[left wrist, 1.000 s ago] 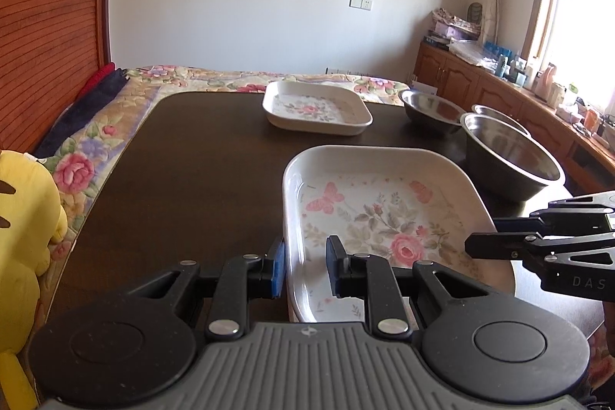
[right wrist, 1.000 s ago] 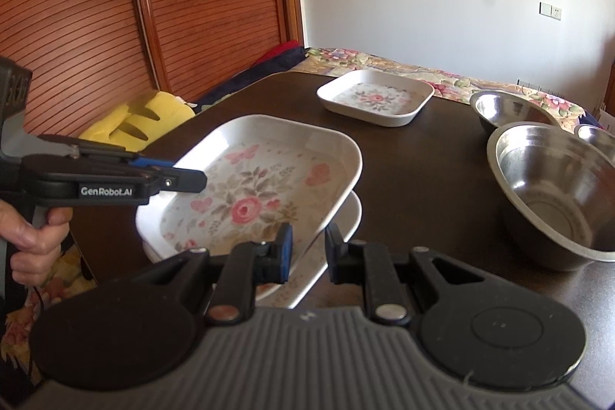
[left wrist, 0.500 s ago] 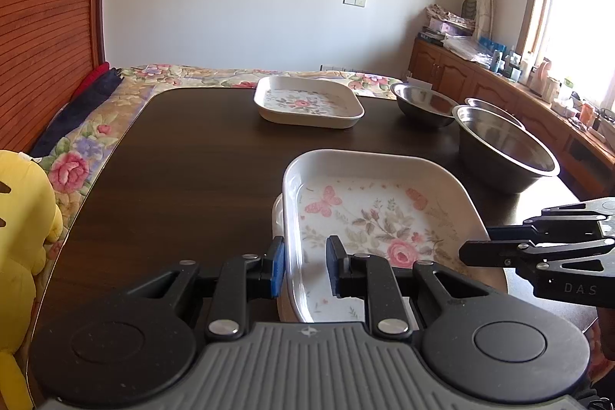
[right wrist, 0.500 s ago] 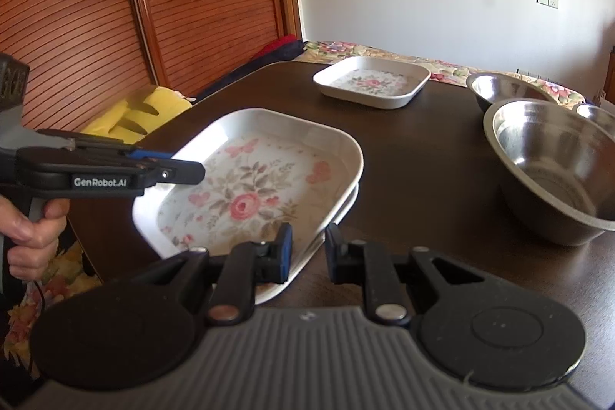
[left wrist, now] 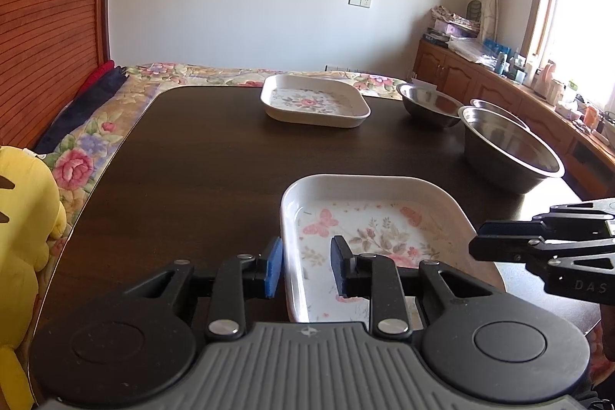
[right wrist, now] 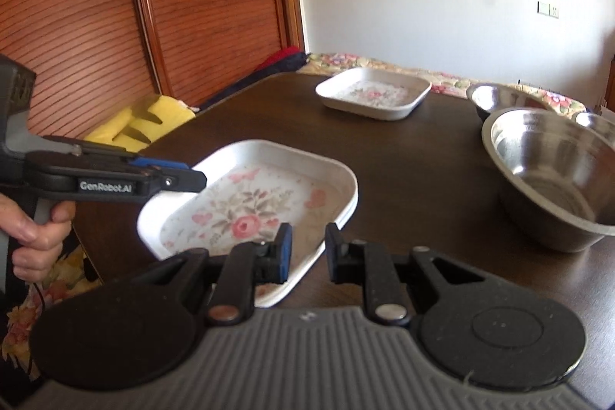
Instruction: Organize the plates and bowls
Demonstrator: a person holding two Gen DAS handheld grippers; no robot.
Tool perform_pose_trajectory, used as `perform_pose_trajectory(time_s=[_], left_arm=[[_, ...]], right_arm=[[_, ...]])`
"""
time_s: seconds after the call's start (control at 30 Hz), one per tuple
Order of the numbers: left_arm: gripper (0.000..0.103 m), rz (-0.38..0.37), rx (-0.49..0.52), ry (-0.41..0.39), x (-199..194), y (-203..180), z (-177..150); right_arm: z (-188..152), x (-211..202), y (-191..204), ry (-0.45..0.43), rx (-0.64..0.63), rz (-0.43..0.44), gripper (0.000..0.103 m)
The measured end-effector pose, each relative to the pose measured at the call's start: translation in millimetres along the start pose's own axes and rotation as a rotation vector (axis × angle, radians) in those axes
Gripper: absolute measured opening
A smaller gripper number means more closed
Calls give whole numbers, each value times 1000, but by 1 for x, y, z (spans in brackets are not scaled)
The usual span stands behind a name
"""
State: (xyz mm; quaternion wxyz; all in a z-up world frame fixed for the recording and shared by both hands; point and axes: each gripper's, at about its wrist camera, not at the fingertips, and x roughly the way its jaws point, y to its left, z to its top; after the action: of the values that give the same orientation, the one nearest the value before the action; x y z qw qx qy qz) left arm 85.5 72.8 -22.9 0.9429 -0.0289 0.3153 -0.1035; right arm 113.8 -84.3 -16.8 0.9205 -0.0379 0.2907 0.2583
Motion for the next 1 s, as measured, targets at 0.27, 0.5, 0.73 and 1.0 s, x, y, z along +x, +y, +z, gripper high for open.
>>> perform_pose_trajectory(time_s=[0.27, 0.5, 0.73, 1.0], left_arm=[[36, 13, 10, -29, 2, 3, 14], [41, 29, 19, -53, 8, 9, 32], [42, 33, 26, -60, 20, 13, 46], [44, 25, 36, -50, 35, 14, 54]], right_arm=[[10, 3, -13, -44, 17, -13, 21], [25, 14, -26, -75, 30, -16, 21], [33, 27, -30, -80, 17, -5, 21], [43, 33, -36, -81, 14, 4, 21]])
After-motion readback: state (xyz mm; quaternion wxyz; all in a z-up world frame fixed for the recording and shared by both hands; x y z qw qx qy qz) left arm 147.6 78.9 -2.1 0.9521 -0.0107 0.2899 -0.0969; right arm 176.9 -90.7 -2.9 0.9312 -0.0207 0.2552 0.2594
